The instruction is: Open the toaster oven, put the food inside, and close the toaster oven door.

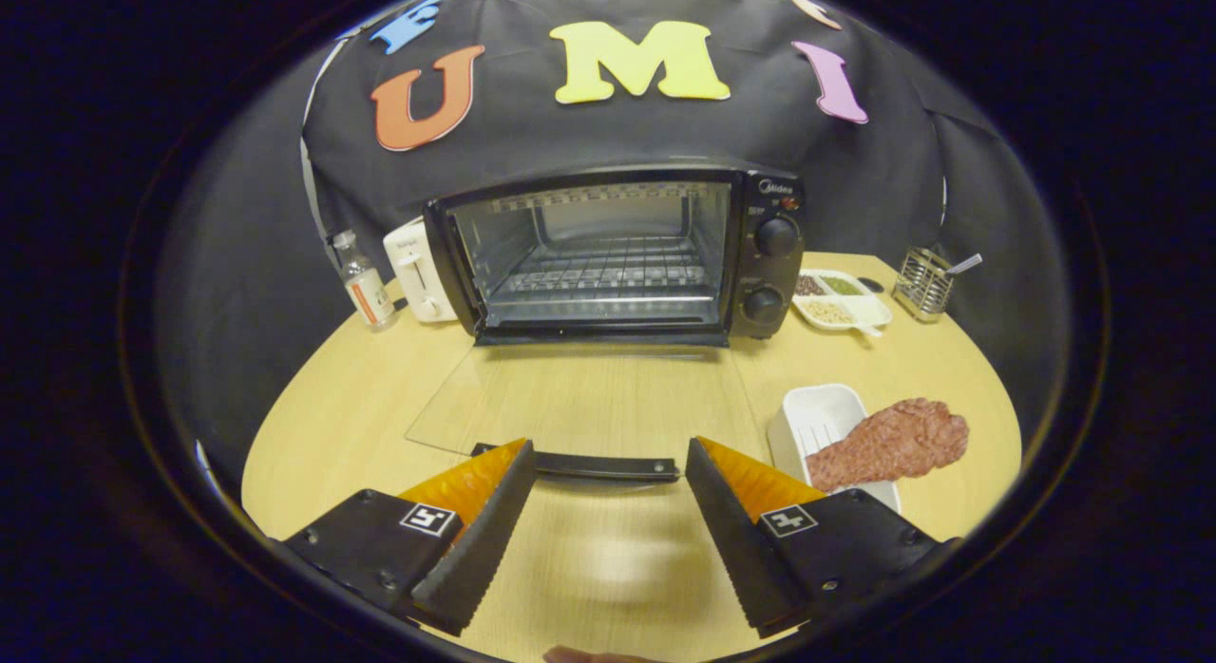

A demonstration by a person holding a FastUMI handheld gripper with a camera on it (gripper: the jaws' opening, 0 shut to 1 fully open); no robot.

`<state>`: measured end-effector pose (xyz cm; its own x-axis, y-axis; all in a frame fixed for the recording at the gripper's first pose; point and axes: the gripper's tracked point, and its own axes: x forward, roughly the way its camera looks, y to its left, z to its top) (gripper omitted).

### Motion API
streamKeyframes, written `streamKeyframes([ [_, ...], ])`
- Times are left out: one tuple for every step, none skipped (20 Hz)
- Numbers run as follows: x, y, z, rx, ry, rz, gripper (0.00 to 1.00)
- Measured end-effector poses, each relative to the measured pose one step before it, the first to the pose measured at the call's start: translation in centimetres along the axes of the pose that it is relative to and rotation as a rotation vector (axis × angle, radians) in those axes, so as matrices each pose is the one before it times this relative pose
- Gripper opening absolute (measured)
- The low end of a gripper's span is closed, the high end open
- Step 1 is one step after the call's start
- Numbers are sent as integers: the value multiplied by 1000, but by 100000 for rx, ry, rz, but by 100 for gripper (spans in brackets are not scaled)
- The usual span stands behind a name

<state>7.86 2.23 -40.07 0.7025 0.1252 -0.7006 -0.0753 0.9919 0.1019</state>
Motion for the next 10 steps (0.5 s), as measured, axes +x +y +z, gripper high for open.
streamKeyframes([
  [-709,-808,767,-1044,-1609,67,100],
  [-628,-1024,764,-1244,-1097,-528,100],
  [-742,-968,295,-877,-205,-188,100],
  [-477,-580,577,-117,-495,1757,100],
  [-559,-722,552,257,121,1547,100],
  [-597,-1081,358,713,132,554,100],
  [-529,-1307,377,61,533,147,100],
  [-375,-1220,477,-593,-331,-625,100],
  [-270,-1498,333,-1784,-24,-898,100],
  [-136,-1110,135,-948,775,126,100],
])
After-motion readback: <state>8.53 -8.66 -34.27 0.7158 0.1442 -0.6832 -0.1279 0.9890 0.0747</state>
